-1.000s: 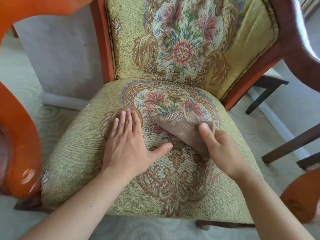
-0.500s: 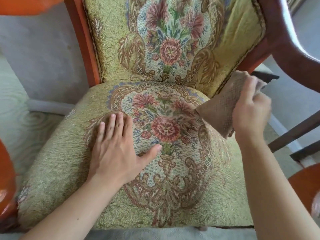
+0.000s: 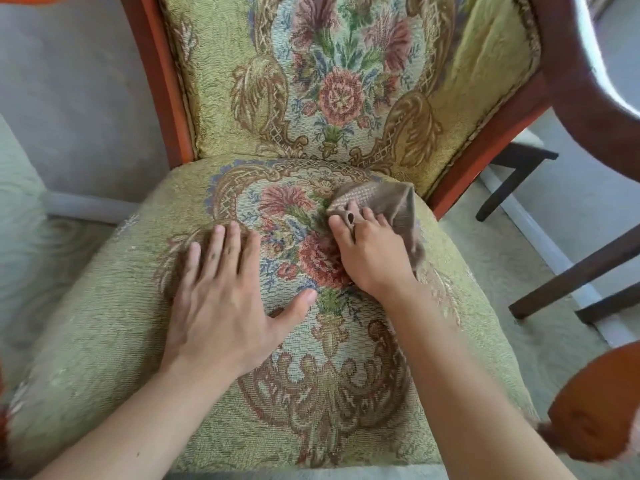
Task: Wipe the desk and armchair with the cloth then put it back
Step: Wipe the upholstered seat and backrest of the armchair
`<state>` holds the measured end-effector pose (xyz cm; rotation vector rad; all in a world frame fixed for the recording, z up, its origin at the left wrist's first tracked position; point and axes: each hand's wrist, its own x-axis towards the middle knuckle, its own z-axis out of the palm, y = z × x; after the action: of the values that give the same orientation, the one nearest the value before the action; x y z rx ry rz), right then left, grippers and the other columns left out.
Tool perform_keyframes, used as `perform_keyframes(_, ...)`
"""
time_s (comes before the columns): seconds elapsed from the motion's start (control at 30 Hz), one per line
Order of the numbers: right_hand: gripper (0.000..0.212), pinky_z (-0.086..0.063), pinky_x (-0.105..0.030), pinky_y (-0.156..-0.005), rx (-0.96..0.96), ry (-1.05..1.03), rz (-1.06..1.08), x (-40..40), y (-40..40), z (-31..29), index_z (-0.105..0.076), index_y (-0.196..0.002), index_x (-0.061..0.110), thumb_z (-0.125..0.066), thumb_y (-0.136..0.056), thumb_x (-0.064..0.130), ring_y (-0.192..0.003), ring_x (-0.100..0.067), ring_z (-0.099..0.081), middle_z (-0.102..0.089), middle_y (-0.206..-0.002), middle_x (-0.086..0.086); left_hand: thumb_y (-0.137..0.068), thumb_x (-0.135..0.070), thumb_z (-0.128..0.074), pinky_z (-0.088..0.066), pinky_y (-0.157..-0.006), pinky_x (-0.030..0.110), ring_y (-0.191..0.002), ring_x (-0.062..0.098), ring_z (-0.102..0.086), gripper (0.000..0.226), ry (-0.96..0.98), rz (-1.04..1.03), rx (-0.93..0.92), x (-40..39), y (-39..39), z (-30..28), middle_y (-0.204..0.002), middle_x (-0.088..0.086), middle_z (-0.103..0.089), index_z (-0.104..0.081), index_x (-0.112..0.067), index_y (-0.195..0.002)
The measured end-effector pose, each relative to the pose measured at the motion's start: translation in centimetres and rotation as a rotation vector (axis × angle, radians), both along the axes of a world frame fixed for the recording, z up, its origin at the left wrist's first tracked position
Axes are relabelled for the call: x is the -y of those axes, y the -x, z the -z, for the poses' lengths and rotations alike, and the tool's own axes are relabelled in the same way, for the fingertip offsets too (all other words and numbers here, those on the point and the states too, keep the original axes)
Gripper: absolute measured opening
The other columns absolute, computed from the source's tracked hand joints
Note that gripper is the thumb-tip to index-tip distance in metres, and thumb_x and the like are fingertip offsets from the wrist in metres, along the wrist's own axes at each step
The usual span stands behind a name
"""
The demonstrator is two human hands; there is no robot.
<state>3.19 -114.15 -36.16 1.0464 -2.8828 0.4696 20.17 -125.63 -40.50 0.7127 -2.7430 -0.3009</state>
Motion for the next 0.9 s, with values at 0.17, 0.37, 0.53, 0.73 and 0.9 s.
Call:
perform_keyframes(0.17, 0.061, -0.022, -0.037, -0.117, 0.045, -0.002, -0.134, -0.5, -1.6, 0.0, -0.034, -0.153, 0.017, -0.029, -0.104, 0.052, -0.148, -0.027, -0.026, -0.034, -0.159, -0.01, -0.082, -0.09, -0.007, -0.011, -0.124, 0.049, -0.153, 0.026, -0.008, 0.11, 0.008, -0.007, 0.002, -0.1, 0.0, -0.2, -0.164, 0.013, -0.012, -0.019, -0.011, -0.158)
perform_keyframes(0.37, 0.045, -0.043, -0.034, -0.084, 0.153, 0.111, -0.243, -2.6, -4.0, -0.8, -0.068, -0.092, 0.024, -0.035, -0.103, 0.053, -0.09, -0.011, -0.058, -0.066, -0.092, 0.009, -0.08, -0.09, 0.0, -0.006, -0.125, 0.047, -0.154, 0.023, -0.003, 0.112, 0.006, -0.009, 0.01, -0.2, 0.0, -0.4, -0.165, 0.012, -0.008, -0.014, -0.012, -0.159)
perform_keyframes(0.53, 0.072, -0.054, -0.049, -0.074, 0.584, 0.413, -0.19, -5.3, -4.9, -2.1, -0.061, -0.07, 0.004, -0.039, -0.095, 0.068, -0.068, -0.029, -0.064, -0.065, -0.07, -0.015, -0.08, -0.09, 0.002, -0.003, -0.126, 0.044, -0.154, 0.021, 0.0, 0.111, 0.005, 0.003, 0.001, -0.3, -0.4, -0.5, -0.165, 0.008, -0.002, -0.009, -0.013, -0.159)
perform_keyframes(0.73, 0.064, -0.062, -0.045, -0.076, 0.994, 1.062, 0.055, -9.9, -2.7, -5.6, -0.081, -0.091, 0.028, -0.03, -0.099, 0.066, -0.096, -0.022, -0.074, -0.078, -0.1, -0.001, -0.08, -0.09, 0.003, -0.003, -0.126, 0.044, -0.153, 0.022, 0.001, 0.111, -0.006, 0.009, 0.0, -0.4, -0.5, -0.6, -0.164, 0.008, 0.001, -0.007, -0.012, -0.159)
perform_keyframes(0.9, 0.042, -0.061, -0.034, -0.06, 0.55, 1.506, 0.438, -11.7, -0.4, -8.7, -0.07, -0.093, 0.023, -0.05, -0.095, 0.06, -0.08, -0.012, -0.075, -0.078, -0.084, 0.008, -0.081, -0.09, 0.0, -0.006, -0.125, 0.046, -0.153, 0.023, -0.001, 0.11, -0.018, 0.009, -0.021, -0.2, -0.3, -0.2, -0.164, 0.008, -0.001, -0.01, -0.011, -0.158)
